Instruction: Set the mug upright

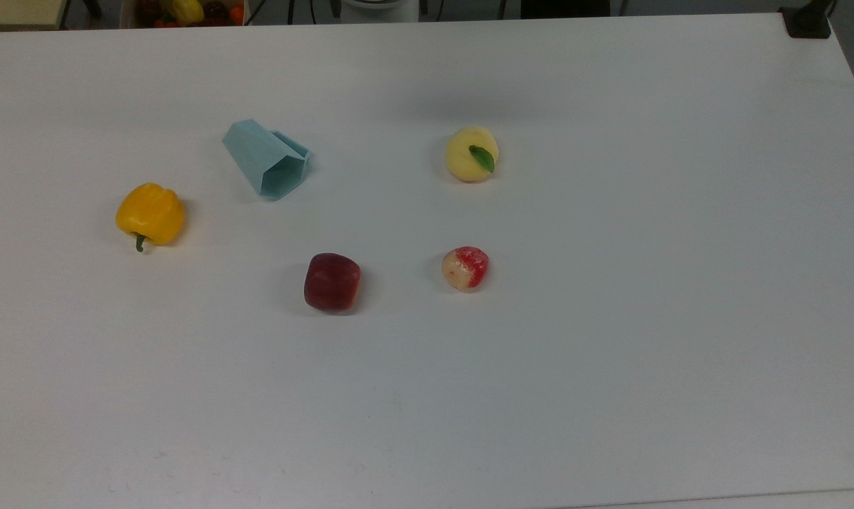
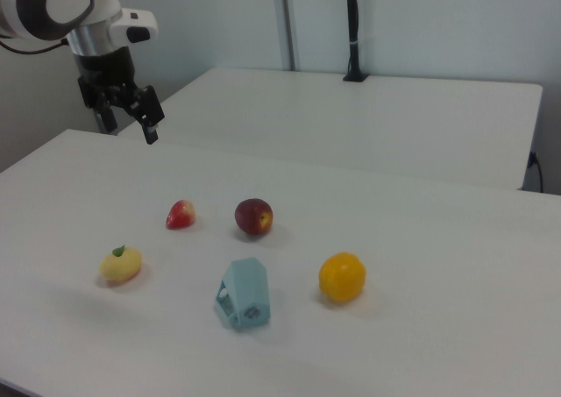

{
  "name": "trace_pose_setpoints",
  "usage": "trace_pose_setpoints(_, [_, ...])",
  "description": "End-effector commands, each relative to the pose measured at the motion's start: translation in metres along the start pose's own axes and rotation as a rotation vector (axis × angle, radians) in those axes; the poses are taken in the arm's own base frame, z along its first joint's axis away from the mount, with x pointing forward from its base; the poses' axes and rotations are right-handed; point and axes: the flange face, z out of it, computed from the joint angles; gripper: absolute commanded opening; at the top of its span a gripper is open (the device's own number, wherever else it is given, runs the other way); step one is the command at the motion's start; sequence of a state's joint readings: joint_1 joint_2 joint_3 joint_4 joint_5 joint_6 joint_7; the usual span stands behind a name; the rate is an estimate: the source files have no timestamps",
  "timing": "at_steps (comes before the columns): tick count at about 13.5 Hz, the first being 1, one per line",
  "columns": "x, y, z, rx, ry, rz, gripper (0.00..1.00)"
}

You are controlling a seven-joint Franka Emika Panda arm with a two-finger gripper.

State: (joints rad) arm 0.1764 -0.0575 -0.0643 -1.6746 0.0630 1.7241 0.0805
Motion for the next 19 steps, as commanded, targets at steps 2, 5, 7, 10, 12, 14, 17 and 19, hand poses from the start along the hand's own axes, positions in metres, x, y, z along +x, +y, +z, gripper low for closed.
trace_pose_setpoints(2, [-0.001, -0.003, 0.001, 0.020, 0.018, -0.011, 1.00])
trace_pose_setpoints(5, [-0.001, -0.002, 0.000, 0.020, 0.017, -0.009, 1.00])
trace_pose_setpoints(7, [-0.002, -0.002, 0.001, 0.019, 0.013, -0.009, 1.00])
trace_pose_setpoints(10, [-0.001, -0.002, 0.003, 0.010, 0.007, -0.026, 1.00])
trace_pose_setpoints(12, [0.004, 0.004, 0.011, 0.001, -0.007, -0.019, 1.00])
trace_pose_setpoints(14, [0.008, 0.001, 0.019, -0.005, -0.017, -0.020, 1.00])
trace_pose_setpoints(17, [0.015, -0.005, 0.025, -0.045, -0.023, -0.036, 1.00])
trace_pose_setpoints(19, [0.020, -0.003, 0.022, -0.042, -0.021, -0.024, 1.00])
